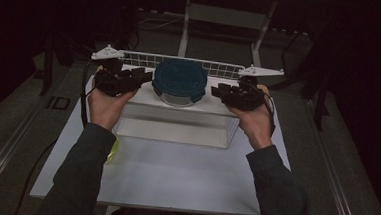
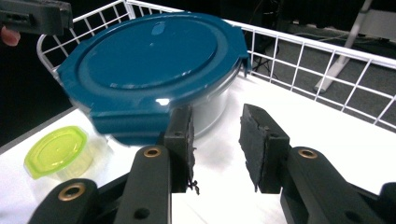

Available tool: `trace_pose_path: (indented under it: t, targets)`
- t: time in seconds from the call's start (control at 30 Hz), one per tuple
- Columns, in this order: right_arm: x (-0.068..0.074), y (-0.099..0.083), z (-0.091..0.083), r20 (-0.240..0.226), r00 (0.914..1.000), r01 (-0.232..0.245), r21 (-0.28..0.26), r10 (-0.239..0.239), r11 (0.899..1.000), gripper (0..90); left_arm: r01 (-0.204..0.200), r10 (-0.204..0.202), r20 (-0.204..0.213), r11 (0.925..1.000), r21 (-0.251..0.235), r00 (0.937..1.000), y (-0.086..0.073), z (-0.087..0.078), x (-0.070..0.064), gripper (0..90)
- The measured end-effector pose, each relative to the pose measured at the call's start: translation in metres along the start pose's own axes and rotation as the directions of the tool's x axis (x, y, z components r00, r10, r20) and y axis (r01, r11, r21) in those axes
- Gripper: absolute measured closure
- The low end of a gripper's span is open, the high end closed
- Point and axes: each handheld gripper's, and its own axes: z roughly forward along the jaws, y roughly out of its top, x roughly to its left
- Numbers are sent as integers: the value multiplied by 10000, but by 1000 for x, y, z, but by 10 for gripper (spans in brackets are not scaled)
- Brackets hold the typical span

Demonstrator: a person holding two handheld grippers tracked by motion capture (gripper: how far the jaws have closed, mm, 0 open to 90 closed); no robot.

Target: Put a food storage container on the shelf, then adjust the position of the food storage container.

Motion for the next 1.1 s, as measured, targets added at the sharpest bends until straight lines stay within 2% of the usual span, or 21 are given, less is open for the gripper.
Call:
trace_pose_path:
  t: [0.17, 0.37, 0.57, 0.77, 0.8, 0.93, 1.1]
  targets:
    - [5, -15, -8, -123, 9995, 301, -67, -302, 9995, 627, -121, 121, 114, 9999, -17, 9999, -6, -7, -4, 621]
    - [11, -34, -11, -182, 9982, 572, 5, -572, 9984, 616, -443, 441, 96, 9988, 215, 9990, -17, -14, -9, 610]
    - [13, -53, -12, -277, 9971, 709, 104, -706, 9974, 603, -495, 494, 72, 9984, 276, 9988, -30, -22, -8, 602]
    - [14, -70, -10, -286, 9954, 922, 265, -914, 9954, 598, -730, 727, 82, 9960, 514, 9973, -46, -29, -8, 602]
    - [15, -76, -9, -331, 9935, 1099, 329, -1088, 9934, 596, -768, 764, 98, 9954, 568, 9970, -48, -30, -8, 602]
    - [17, -85, -7, -313, 9918, 1253, 504, -1238, 9908, 591, -809, 799, 164, 9937, 773, 9967, -60, -34, -3, 607]
    - [16, -92, -5, -363, 9930, 1145, 577, -1126, 9917, 591, -643, 639, 64, 9927, 1023, 9979, -80, -40, 9, 628]
